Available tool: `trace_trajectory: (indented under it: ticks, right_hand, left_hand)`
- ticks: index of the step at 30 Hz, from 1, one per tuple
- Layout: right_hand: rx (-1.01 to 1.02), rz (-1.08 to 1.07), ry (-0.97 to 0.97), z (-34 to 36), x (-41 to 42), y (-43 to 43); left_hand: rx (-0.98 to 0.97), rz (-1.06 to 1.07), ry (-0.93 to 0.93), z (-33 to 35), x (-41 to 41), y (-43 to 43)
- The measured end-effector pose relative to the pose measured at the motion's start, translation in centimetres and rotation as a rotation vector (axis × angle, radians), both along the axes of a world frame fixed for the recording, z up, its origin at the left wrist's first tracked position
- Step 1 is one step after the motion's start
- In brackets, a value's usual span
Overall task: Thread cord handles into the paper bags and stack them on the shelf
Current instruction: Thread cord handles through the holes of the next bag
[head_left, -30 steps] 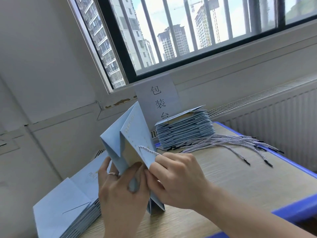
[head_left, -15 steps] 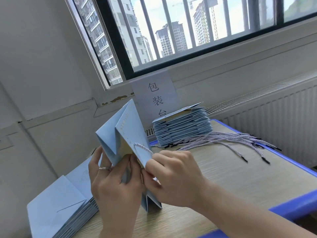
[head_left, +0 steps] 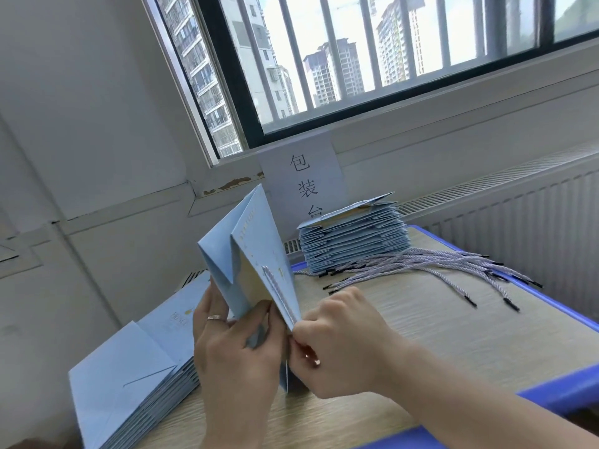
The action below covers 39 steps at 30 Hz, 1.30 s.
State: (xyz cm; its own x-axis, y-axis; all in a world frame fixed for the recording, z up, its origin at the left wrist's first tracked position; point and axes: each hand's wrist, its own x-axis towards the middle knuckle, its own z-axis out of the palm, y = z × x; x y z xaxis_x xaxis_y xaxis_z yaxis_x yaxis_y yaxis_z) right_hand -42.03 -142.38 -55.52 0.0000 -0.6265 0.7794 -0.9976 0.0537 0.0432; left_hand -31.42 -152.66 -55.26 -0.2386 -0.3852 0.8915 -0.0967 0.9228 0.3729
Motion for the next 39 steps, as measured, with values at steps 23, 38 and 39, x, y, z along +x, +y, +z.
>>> trace_trajectory:
  ticks: [23, 38, 39]
  right_hand:
    - [0.148, -0.042, -0.042, 0.1, -0.5, -0.1]
    - [0.188, -0.028, -0.058, -0.1, -0.6, -0.4]
    - [0.185, -0.031, -0.057, -0.2, -0.6, -0.5]
  left_hand:
    - [0.105, -0.08, 0.033, 0.0, 0.0, 1.1]
    - [0.114, -0.016, -0.004, -0.3, 0.4, 0.9]
    - [0.131, -0.017, -0.008, -0.4, 0.4, 0.9]
